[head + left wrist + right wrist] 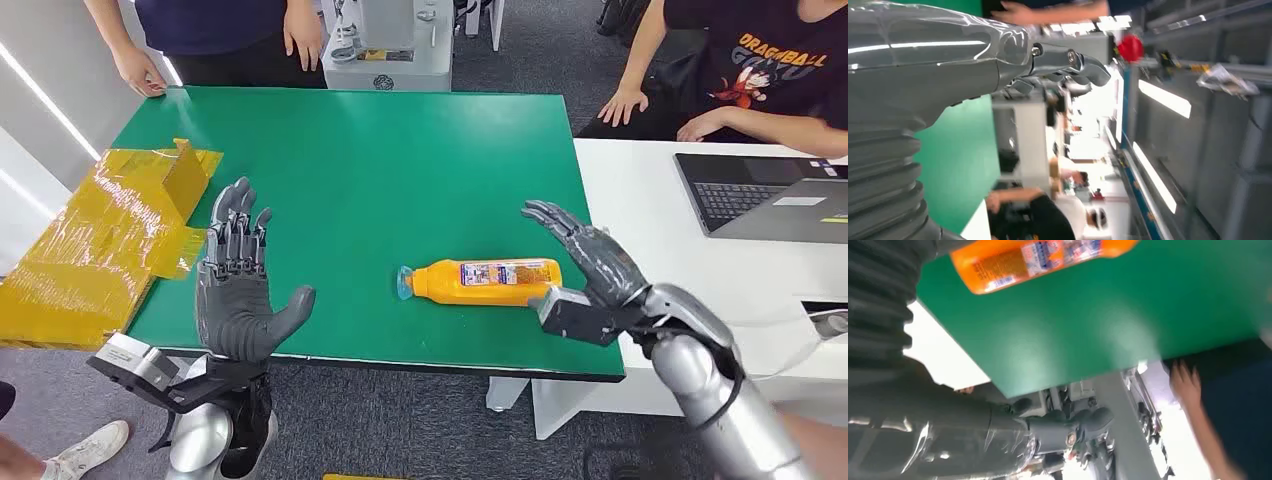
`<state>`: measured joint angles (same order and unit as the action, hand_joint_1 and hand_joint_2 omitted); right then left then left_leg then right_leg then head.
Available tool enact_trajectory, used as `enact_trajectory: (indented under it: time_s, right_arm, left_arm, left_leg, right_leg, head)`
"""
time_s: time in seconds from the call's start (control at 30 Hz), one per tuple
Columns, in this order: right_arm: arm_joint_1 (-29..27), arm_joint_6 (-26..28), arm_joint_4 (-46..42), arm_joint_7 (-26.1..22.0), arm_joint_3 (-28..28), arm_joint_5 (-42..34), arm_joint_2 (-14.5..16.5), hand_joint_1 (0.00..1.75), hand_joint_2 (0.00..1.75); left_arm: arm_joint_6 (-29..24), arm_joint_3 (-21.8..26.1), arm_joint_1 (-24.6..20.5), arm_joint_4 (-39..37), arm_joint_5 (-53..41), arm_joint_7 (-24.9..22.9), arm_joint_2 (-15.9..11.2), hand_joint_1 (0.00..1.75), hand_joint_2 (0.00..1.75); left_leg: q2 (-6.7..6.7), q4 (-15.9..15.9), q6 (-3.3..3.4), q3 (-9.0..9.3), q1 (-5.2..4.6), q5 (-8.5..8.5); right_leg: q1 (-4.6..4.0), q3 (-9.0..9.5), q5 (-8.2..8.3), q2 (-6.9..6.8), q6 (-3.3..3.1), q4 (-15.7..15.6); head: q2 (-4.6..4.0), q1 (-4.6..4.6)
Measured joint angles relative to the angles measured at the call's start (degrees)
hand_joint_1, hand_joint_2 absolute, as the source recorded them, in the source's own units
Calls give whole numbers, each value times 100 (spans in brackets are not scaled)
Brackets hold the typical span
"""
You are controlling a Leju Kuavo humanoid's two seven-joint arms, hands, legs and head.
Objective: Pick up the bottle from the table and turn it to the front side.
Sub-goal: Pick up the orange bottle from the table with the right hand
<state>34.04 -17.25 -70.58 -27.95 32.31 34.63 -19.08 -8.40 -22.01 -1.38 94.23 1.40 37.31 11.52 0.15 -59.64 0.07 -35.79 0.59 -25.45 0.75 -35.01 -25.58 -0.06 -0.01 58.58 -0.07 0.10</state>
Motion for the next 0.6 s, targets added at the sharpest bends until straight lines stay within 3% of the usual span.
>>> enact_trajectory:
  time_s: [0.37, 0.6]
  right_arm:
    - [1219, -412, 1354, 81, 963, -56, -253, 0, 175]
    - [2194, -765, 2631, 124, 1802, -157, 167, 0, 175]
  left_arm:
    - [83, -98, -104, 0, 50, -21, -115, 0, 175]
    - [188, -139, -203, -8, 53, -58, -128, 0, 175]
  left_leg:
    - [-10, 0, -4, -6, 0, 3]
    - [-8, 0, -7, -3, 1, 6]
  right_leg:
    - [-1, -1, -1, -6, 0, 1]
    - [-1, -1, 0, -4, 0, 2]
  head:
    - [0, -1]
    - [0, -1]
